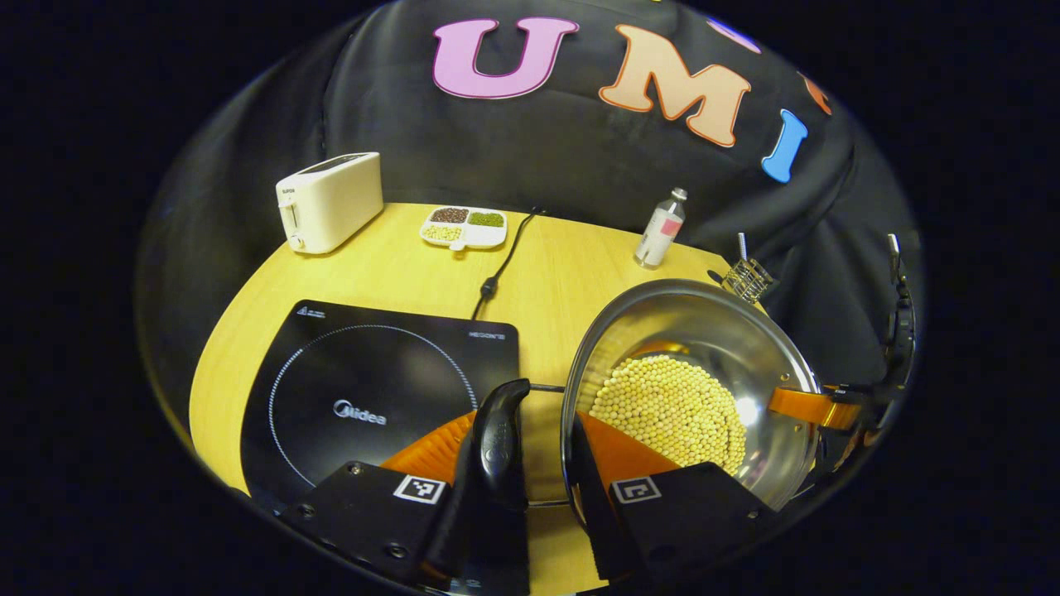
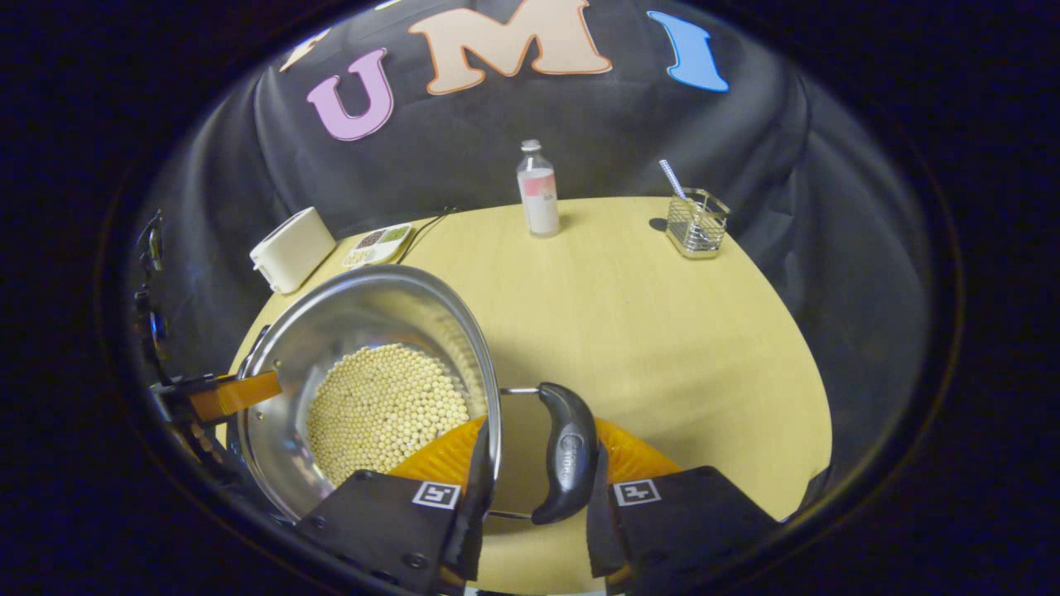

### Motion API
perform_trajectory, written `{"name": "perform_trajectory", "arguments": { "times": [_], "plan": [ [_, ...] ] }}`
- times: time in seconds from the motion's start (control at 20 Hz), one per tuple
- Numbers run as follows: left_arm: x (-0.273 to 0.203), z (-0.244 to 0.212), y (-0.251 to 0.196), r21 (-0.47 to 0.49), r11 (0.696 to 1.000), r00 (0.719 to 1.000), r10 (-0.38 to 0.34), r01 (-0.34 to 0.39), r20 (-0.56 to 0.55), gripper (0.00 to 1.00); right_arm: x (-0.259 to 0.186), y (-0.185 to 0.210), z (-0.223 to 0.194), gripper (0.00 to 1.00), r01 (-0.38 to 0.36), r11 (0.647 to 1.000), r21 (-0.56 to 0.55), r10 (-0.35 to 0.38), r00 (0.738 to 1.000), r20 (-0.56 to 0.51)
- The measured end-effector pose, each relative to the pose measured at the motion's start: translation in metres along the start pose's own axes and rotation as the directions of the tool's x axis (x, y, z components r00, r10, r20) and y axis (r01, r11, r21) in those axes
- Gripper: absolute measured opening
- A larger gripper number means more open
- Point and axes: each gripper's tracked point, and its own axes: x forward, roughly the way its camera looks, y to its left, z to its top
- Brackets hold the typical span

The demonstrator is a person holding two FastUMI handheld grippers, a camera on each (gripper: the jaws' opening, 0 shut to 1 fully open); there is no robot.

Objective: First push the handle of the pot to place it horizontally, then grasp the pot with both hands and set it on the induction cooktop.

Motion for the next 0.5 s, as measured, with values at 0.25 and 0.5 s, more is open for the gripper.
{"name": "perform_trajectory", "arguments": {
  "times": [0.25, 0.5],
  "plan": [
    [-0.008, 0.011, 0.052, 0.011, 1.000, 1.000, -0.008, 0.009, -0.004, 0.59, 0.000, 0.055, -0.003, 0.52, 0.008, 1.000, 0.017, -0.008, 1.000, -0.001],
    [-0.017, 0.015, 0.103, 0.008, 1.000, 1.000, 0.007, -0.007, -0.004, 0.59, 0.006, 0.109, -0.010, 0.46, -0.006, 1.000, 0.011, 0.006, 1.000, -0.012]
  ]
}}
